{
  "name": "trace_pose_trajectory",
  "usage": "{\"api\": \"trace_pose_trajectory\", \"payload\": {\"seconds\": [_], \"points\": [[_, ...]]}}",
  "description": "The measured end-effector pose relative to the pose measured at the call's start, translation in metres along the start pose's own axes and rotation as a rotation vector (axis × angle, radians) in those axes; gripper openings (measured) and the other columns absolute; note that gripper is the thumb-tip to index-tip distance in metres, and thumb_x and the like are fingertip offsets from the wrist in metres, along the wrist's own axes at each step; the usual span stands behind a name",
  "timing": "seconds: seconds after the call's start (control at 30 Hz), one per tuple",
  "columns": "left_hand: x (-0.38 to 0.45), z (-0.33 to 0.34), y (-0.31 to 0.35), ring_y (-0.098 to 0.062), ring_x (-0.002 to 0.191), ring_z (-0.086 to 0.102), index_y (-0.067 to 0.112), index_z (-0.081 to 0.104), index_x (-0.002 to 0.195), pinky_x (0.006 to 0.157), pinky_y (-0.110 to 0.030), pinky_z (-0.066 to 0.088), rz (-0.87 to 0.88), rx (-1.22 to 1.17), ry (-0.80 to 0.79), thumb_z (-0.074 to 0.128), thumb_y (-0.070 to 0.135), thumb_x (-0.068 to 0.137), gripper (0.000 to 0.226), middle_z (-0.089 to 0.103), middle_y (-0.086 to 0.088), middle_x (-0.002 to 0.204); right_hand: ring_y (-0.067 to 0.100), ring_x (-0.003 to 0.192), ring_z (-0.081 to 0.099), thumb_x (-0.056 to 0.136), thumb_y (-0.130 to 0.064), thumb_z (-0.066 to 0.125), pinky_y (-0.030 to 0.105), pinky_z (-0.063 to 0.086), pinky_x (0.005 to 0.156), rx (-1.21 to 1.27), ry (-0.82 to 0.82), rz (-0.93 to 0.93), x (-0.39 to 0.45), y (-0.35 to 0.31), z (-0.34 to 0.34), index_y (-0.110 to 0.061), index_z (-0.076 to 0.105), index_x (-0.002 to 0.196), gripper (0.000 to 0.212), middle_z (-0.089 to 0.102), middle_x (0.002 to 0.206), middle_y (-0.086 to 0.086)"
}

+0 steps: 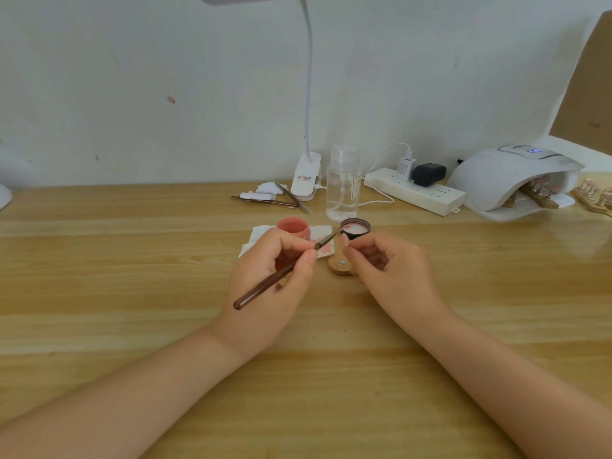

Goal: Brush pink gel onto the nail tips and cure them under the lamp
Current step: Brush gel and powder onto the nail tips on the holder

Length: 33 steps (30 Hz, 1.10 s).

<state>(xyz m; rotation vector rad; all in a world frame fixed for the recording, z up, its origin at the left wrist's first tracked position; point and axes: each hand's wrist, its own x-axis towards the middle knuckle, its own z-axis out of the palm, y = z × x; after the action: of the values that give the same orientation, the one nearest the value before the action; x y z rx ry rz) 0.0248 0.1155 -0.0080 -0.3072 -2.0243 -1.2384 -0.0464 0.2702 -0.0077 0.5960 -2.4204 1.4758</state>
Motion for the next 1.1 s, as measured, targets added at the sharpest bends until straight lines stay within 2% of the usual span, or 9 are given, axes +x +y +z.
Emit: {"api": "trace_pose_trajectory", "payload": {"seconds": [0.07,0.2,0.33,0.4,0.5,0.6,0.83,0.97,1.1], "points": [[0.0004,0.0001,-0.0005,-0.012,0.072,0.060,0.033,0.057,0.085,0.061,-0.009,0.045,-0.025,-0.012,-0.008,0.058,0.019,0.087,0.014,0.065,0.008,0.084,0.010,0.072,0.065,0.086,-0.022,0.068,0.045,0.048,0.091,0.014,-0.004,0.003,0.0006,0.0006,0.0005,-0.017,0.073,0.088,0.007,0.070,0.073,-0.007],[-0.0006,0.0005,-0.0014,0.008,0.080,0.059,0.029,0.058,0.084,0.070,-0.003,0.040,-0.026,0.017,-0.067,0.058,0.016,0.086,0.014,0.065,0.024,0.081,0.011,0.072,0.066,0.086,-0.022,0.068,0.044,0.049,0.087,0.035,-0.006,0.004,0.0008,0.0026,0.0005,-0.016,0.073,0.088,0.008,0.070,0.073,-0.006],[-0.0022,-0.0021,-0.0003,-0.012,0.061,0.054,0.019,0.056,0.079,0.058,-0.008,0.040,0.041,-0.021,-0.077,0.054,0.024,0.083,0.007,0.059,-0.001,0.071,0.015,0.074,0.066,0.085,-0.019,0.069,0.045,0.049,0.088,0.064,-0.006,0.010,0.0018,0.0036,0.0013,-0.014,0.072,0.089,0.007,0.070,0.074,-0.002],[-0.0023,-0.0034,0.0011,-0.014,0.060,0.053,0.018,0.055,0.079,0.056,-0.010,0.039,0.075,-0.029,-0.067,0.051,0.025,0.082,0.008,0.058,-0.003,0.071,0.015,0.074,0.066,0.085,-0.019,0.069,0.045,0.049,0.088,0.070,-0.004,0.008,0.0022,0.0044,0.0015,-0.014,0.072,0.088,0.006,0.070,0.073,-0.003],[-0.0020,-0.0019,0.0029,-0.001,0.069,0.057,0.026,0.056,0.083,0.064,-0.007,0.040,0.048,-0.033,-0.050,0.054,0.025,0.085,0.003,0.062,0.011,0.075,0.012,0.074,0.066,0.085,-0.022,0.069,0.045,0.049,0.089,0.057,-0.010,-0.001,0.0022,0.0060,0.0016,-0.017,0.072,0.088,0.006,0.070,0.073,-0.006],[-0.0012,0.0010,0.0020,0.008,0.091,0.059,0.033,0.057,0.088,0.077,-0.005,0.040,0.018,-0.017,-0.034,0.059,0.017,0.087,0.016,0.065,0.028,0.091,0.011,0.075,0.067,0.086,-0.023,0.069,0.043,0.052,0.085,0.074,-0.015,-0.013,0.0024,0.0072,0.0017,-0.018,0.073,0.089,0.007,0.070,0.074,-0.006],[-0.0030,-0.0028,0.0001,0.000,0.072,0.056,0.018,0.061,0.082,0.069,-0.008,0.040,0.117,0.017,-0.096,0.059,0.015,0.083,0.003,0.060,0.012,0.075,0.009,0.067,0.067,0.084,-0.020,0.070,0.045,0.055,0.077,0.170,0.011,-0.041,0.0034,0.0089,0.0004,-0.033,0.067,0.080,0.014,0.069,0.068,-0.004],[-0.0025,-0.0036,0.0019,-0.001,0.070,0.053,0.025,0.056,0.083,0.068,-0.008,0.039,0.155,0.000,-0.048,0.052,0.020,0.083,0.006,0.057,0.006,0.071,0.006,0.066,0.066,0.085,-0.020,0.069,0.039,0.056,0.069,0.204,0.048,-0.094,0.0030,0.0091,0.0003,-0.040,0.064,0.075,0.023,0.069,0.071,-0.010],[-0.0009,-0.0016,0.0022,0.006,0.081,0.058,0.036,0.054,0.091,0.074,-0.006,0.041,0.119,-0.010,-0.010,0.055,0.024,0.086,0.013,0.062,0.024,0.087,0.013,0.072,0.067,0.085,-0.018,0.069,0.046,0.055,0.070,0.209,0.089,-0.150,0.0024,0.0088,-0.0001,-0.049,0.065,0.076,0.032,0.069,0.078,-0.013]]}}
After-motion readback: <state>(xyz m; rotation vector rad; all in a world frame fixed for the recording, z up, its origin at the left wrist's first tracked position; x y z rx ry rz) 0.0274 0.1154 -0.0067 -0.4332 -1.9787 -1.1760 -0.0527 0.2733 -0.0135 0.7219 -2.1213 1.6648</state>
